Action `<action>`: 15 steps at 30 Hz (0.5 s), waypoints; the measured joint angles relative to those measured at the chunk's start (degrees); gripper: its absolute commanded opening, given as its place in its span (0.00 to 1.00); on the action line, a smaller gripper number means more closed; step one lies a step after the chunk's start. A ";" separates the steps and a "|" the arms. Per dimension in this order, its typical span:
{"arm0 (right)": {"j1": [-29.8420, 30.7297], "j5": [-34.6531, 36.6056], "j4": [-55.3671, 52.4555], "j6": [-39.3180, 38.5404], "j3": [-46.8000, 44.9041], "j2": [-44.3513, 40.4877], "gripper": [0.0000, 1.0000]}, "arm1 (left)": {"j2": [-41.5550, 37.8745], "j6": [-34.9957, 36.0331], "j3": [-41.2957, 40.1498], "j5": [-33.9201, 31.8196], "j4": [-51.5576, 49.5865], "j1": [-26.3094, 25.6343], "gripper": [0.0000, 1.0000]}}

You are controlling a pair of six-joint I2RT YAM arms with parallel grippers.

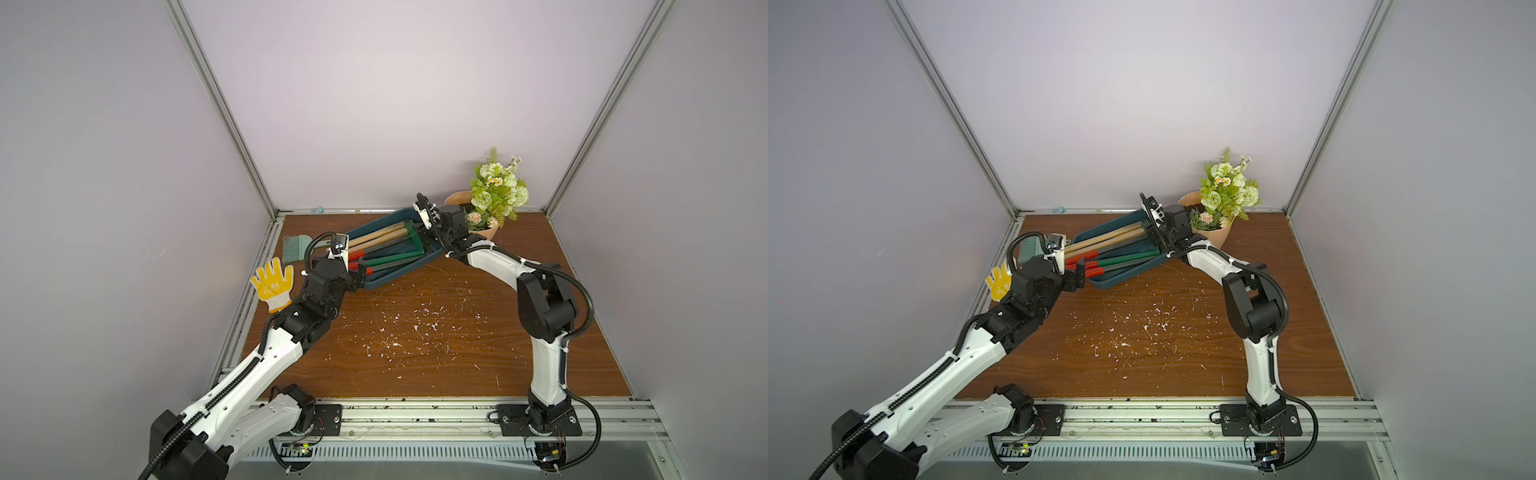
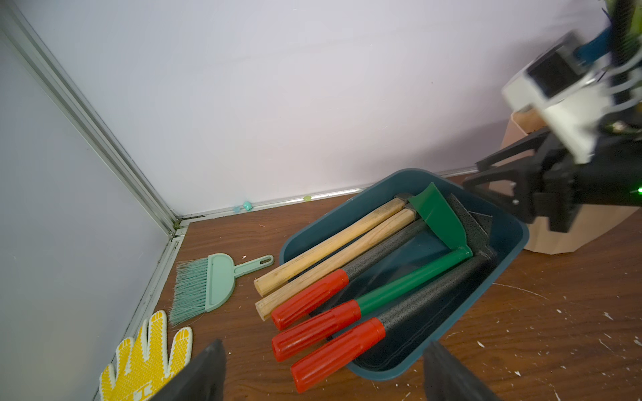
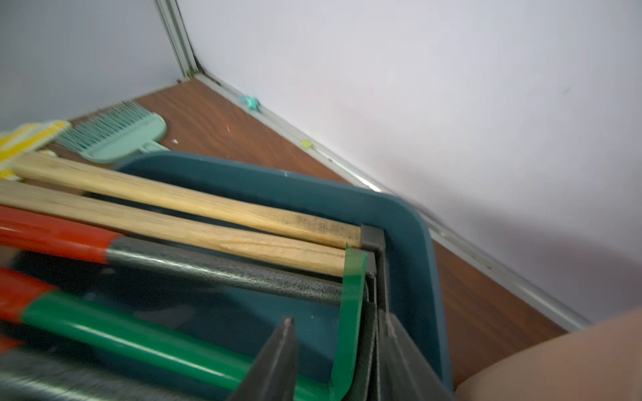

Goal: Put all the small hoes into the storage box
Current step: Place the hoe in the storage box.

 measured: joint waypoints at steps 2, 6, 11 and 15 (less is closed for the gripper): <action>0.37 0.39 2.23 0.17 -4.85 -6.62 0.50 | 0.66 -0.26 -1.20 -0.11 1.66 0.04 0.96; 0.85 4.37 9.03 2.05 -20.50 -21.62 0.96 | 2.54 -1.64 -6.29 0.76 7.45 2.82 1.00; -0.46 11.39 12.11 6.21 -42.23 -33.88 1.00 | 5.64 -4.17 -14.86 4.15 14.78 13.07 1.00; -2.89 22.29 10.01 10.62 -56.37 -41.13 1.00 | 8.04 -4.26 -20.46 5.03 21.31 18.51 1.00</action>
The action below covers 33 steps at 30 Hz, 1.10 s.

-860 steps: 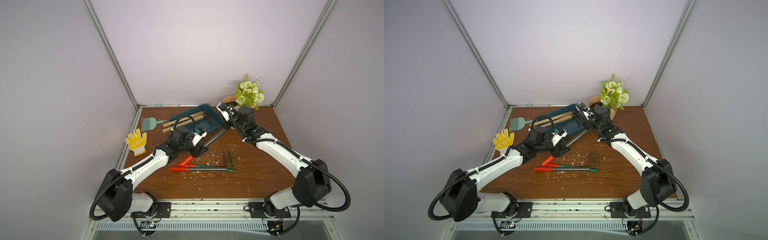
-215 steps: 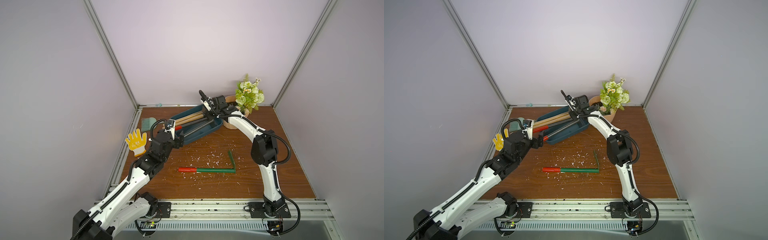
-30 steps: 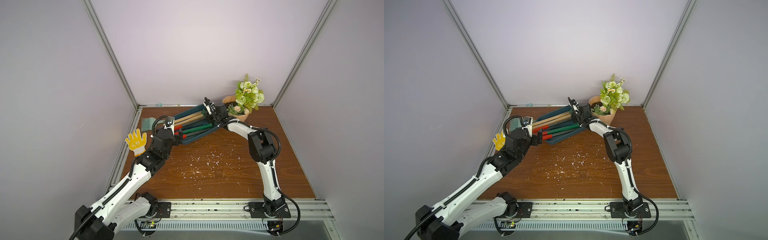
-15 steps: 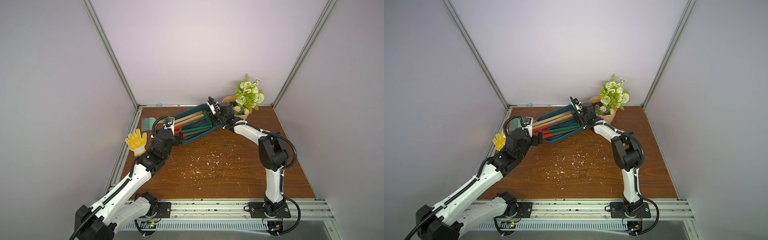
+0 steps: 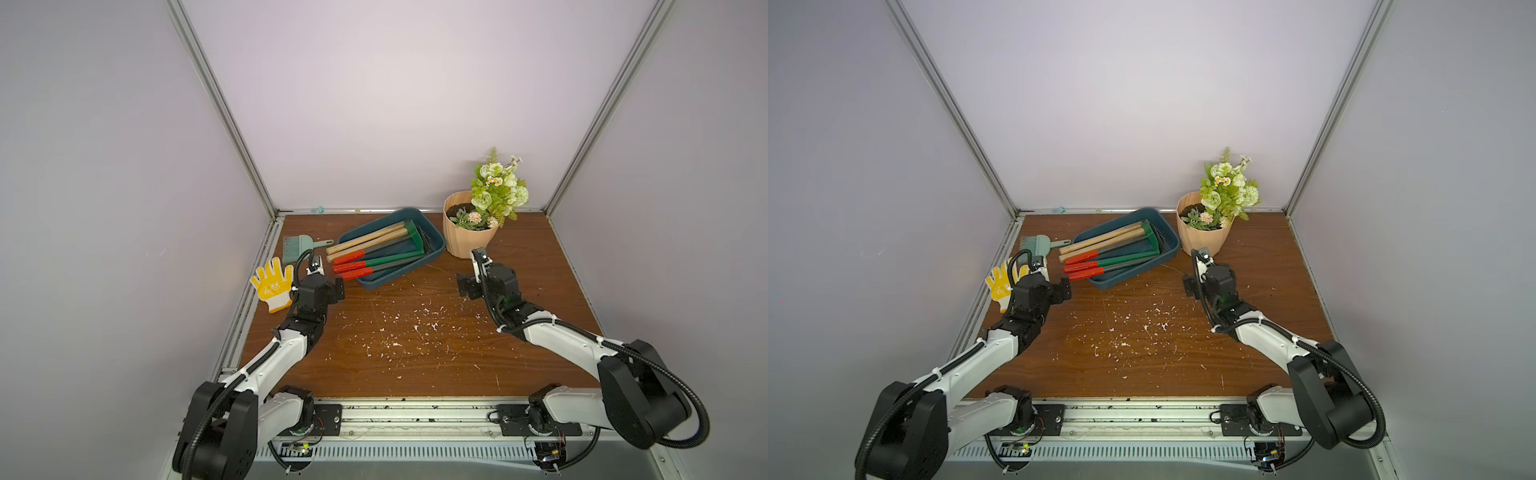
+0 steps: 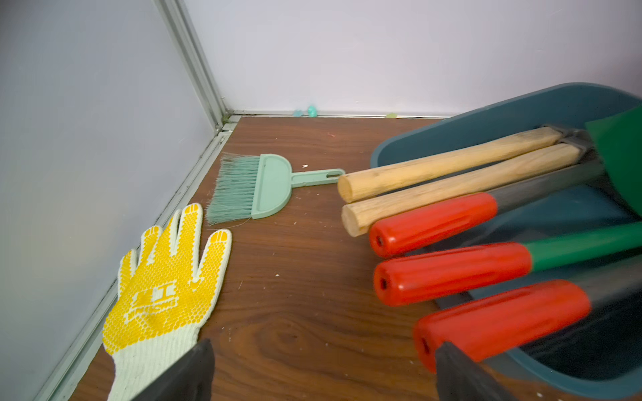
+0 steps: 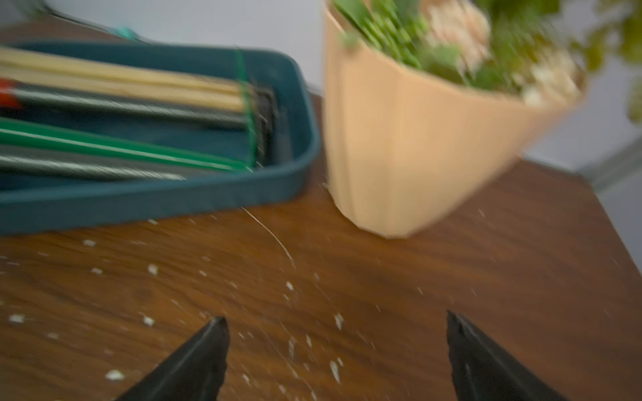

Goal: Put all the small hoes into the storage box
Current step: Reset both arms

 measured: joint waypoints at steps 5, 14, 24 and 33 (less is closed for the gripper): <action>-7.41 12.24 -0.52 4.42 -4.87 -5.22 1.00 | 2.69 1.88 -4.94 -1.33 9.97 2.47 1.00; -12.66 19.54 15.23 2.80 -13.88 4.94 1.00 | 10.80 5.46 -11.15 -4.09 25.88 4.42 1.00; -15.87 9.62 30.36 -2.25 -9.92 14.51 1.00 | 21.11 8.85 -10.95 4.37 41.18 8.20 0.91; -20.65 0.63 40.24 -1.53 -17.18 12.74 1.00 | 21.81 11.39 -11.69 10.56 45.33 8.39 1.00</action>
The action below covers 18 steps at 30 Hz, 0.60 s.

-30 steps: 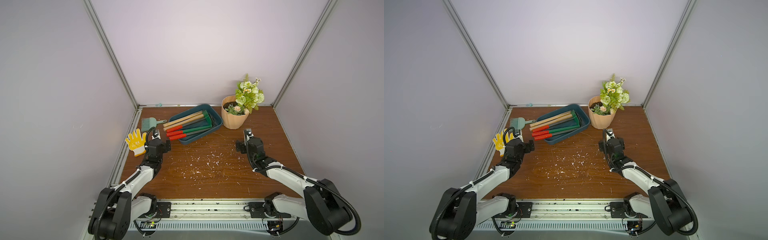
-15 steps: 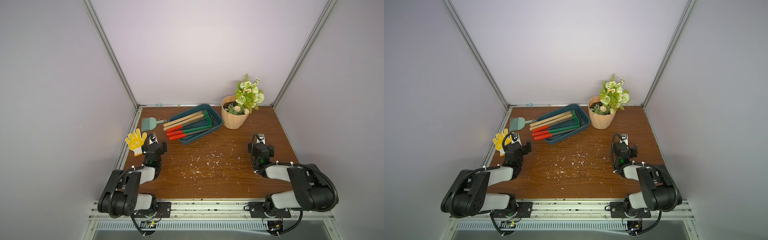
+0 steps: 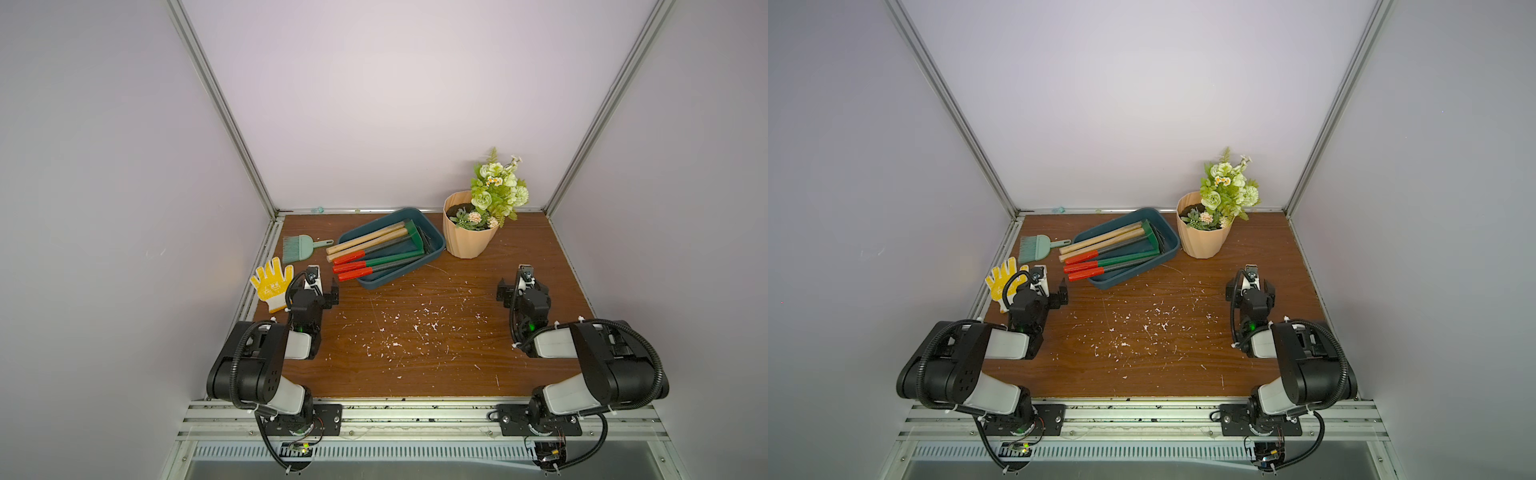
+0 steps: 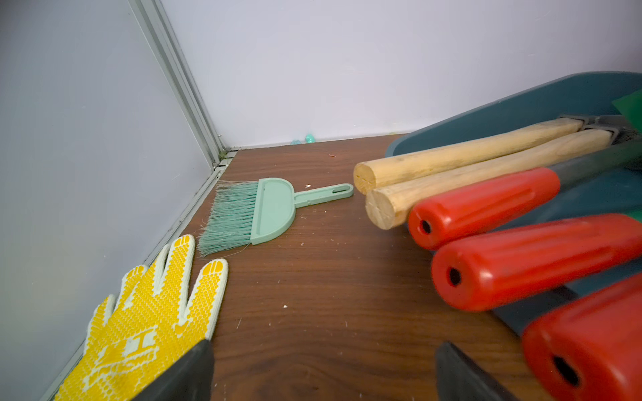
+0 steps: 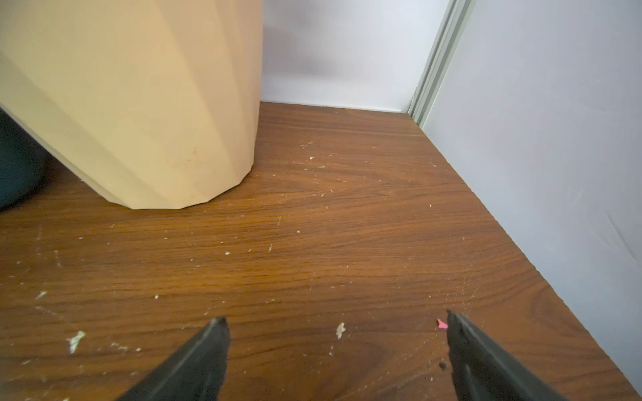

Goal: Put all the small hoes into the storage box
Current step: Reset both arms

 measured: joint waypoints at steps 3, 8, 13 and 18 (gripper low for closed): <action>-0.59 -1.07 1.95 0.24 -0.09 0.02 1.00 | 0.00 0.02 0.00 0.20 0.00 0.07 1.00; -0.59 -2.21 4.59 0.39 -0.72 0.28 1.00 | 0.00 0.02 0.00 0.57 0.00 0.09 1.00; -0.59 -2.27 5.25 0.39 -0.74 0.31 1.00 | 0.00 0.02 0.00 0.85 0.00 0.09 1.00; -0.59 -2.29 5.55 0.39 -0.74 0.31 1.00 | 0.00 0.00 0.00 1.01 0.00 0.09 1.00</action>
